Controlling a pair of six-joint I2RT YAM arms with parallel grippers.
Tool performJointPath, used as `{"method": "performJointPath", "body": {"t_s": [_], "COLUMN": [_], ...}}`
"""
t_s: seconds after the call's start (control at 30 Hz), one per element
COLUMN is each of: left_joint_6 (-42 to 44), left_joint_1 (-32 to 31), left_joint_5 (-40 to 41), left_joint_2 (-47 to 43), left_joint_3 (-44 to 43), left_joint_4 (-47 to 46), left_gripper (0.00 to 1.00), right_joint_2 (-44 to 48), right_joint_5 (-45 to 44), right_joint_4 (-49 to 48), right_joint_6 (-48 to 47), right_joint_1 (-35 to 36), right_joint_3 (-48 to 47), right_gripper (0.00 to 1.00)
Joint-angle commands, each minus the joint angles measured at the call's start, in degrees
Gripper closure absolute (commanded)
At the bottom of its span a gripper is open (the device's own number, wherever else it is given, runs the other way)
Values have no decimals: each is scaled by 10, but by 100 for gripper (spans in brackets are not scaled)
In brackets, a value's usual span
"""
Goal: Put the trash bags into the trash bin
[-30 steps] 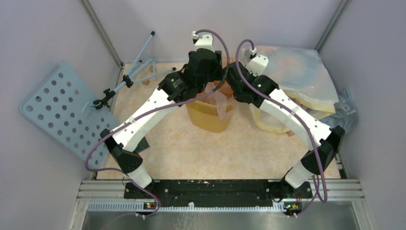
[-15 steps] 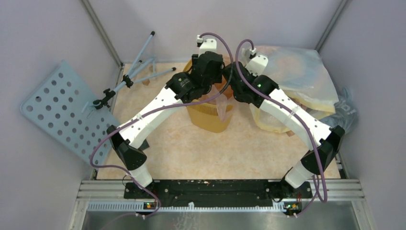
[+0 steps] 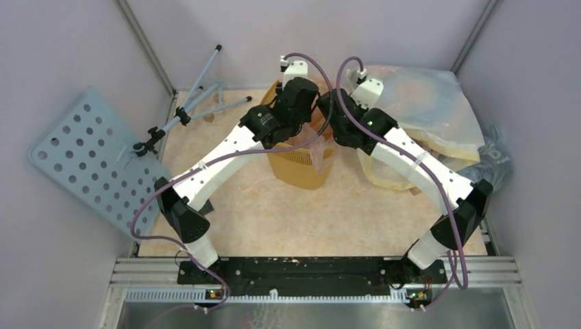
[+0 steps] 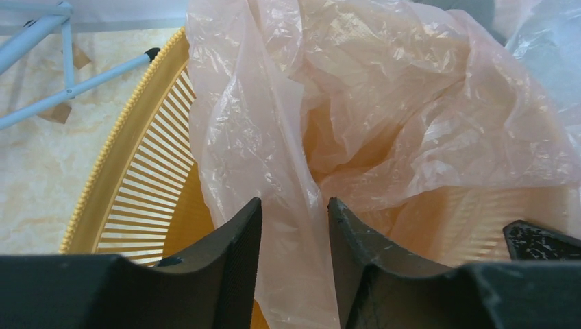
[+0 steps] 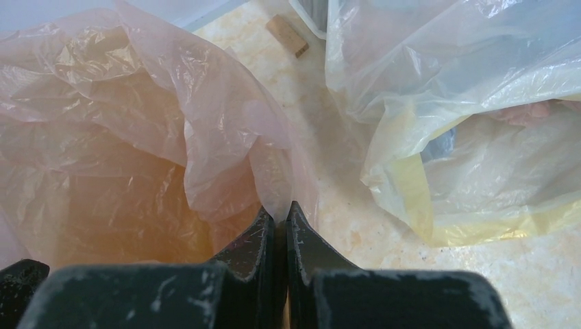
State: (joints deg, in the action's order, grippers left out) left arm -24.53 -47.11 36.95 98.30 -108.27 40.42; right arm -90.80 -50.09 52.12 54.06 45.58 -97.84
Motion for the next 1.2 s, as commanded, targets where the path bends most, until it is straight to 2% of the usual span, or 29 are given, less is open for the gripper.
{"method": "performJointPath", "body": {"t_s": [0.0,0.2,0.23,0.37,0.4,0.77,1.17], "left_joint_6": [-1,16,20,37,39,53,53], "left_joint_1": [13,19,20,23,24,46,156], "left_joint_5": [-10,-15,-19,-19,-18,-110,-219], "left_joint_2": [-6,-2,-1,-3,-5,-91,-211], "left_joint_3": [17,16,15,11,10,27,159], "left_joint_4": [-19,-16,-15,-12,-10,-6,-24], "left_gripper": [56,60,65,96,100,100,100], "right_joint_2": [31,30,30,31,31,26,24], "right_joint_5": [-19,-19,-19,-20,-22,-45,-45], "right_joint_4": [-64,-64,-65,-63,-63,-57,-55], "right_joint_6": [19,18,18,18,18,17,7], "right_joint_1": [6,6,6,6,6,6,5], "right_joint_3": [0,1,1,2,2,6,9], "right_gripper": [100,100,100,100,100,100,100]}}
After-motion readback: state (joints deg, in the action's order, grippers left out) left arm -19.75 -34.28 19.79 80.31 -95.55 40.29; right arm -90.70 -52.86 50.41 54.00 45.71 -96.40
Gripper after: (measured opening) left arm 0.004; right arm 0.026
